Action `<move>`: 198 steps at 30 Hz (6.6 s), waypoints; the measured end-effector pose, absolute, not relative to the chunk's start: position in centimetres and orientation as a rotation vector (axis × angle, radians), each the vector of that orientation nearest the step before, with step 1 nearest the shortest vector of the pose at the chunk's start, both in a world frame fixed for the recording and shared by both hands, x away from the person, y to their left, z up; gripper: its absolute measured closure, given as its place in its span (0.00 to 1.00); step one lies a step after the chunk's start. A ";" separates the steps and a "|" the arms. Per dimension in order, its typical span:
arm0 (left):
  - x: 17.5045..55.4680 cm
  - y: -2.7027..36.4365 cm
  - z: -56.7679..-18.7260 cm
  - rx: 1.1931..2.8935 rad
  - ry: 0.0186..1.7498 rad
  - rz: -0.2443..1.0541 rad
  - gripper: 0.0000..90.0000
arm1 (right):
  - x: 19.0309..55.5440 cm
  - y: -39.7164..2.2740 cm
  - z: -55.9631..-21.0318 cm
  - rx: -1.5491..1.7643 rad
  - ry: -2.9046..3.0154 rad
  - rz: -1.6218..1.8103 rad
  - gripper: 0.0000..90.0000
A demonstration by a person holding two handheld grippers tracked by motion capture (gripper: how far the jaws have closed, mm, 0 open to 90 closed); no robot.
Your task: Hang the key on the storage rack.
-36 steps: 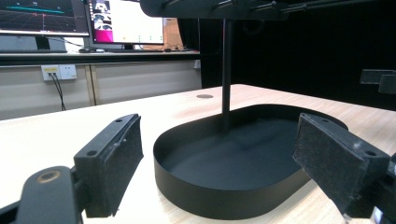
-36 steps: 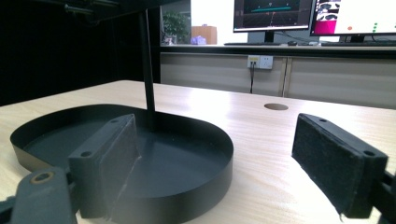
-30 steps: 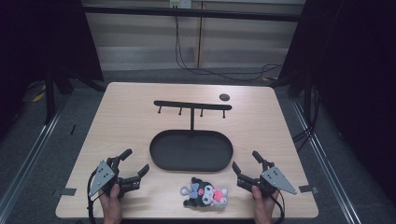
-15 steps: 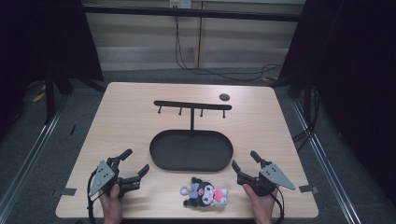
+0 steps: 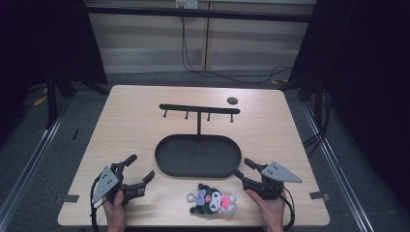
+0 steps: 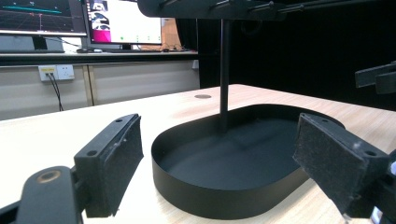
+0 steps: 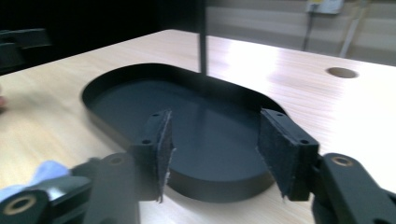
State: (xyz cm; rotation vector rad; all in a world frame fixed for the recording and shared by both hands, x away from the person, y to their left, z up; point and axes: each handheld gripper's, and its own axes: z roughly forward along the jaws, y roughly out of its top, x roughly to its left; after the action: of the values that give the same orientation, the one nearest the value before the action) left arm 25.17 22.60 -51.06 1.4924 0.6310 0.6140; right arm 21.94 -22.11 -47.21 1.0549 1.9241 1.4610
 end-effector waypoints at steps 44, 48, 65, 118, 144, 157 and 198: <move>25.2 22.6 -51.1 1.496 0.621 0.604 0.17 | 26.5 -12.0 -41.9 0.780 2.819 1.052 0.62; 25.2 22.7 -51.0 1.500 0.614 0.604 0.17 | 26.7 -11.0 -41.8 0.755 2.878 0.973 0.62; 25.2 22.6 -51.0 1.499 0.613 0.603 0.17 | 28.6 -7.9 -42.8 0.739 3.095 0.716 0.65; 25.2 22.7 -51.0 1.499 0.605 0.597 0.17 | 29.4 -3.9 -46.7 0.572 3.287 0.185 0.90; 25.2 22.7 -51.0 1.501 0.605 0.597 0.17 | 29.6 -4.0 -46.1 0.466 3.312 0.186 0.93; 25.2 22.7 -51.0 1.500 0.605 0.597 0.17 | 29.7 -3.3 -46.5 0.437 3.303 0.183 0.86; 25.2 22.7 -51.0 1.501 0.604 0.596 0.17 | 29.5 -4.5 -43.1 0.433 3.319 0.175 0.97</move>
State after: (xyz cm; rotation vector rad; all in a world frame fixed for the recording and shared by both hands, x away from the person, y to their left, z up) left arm 25.22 22.66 -51.04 1.5005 0.6044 0.5964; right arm 29.50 -4.47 -43.12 0.4328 3.3191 0.1755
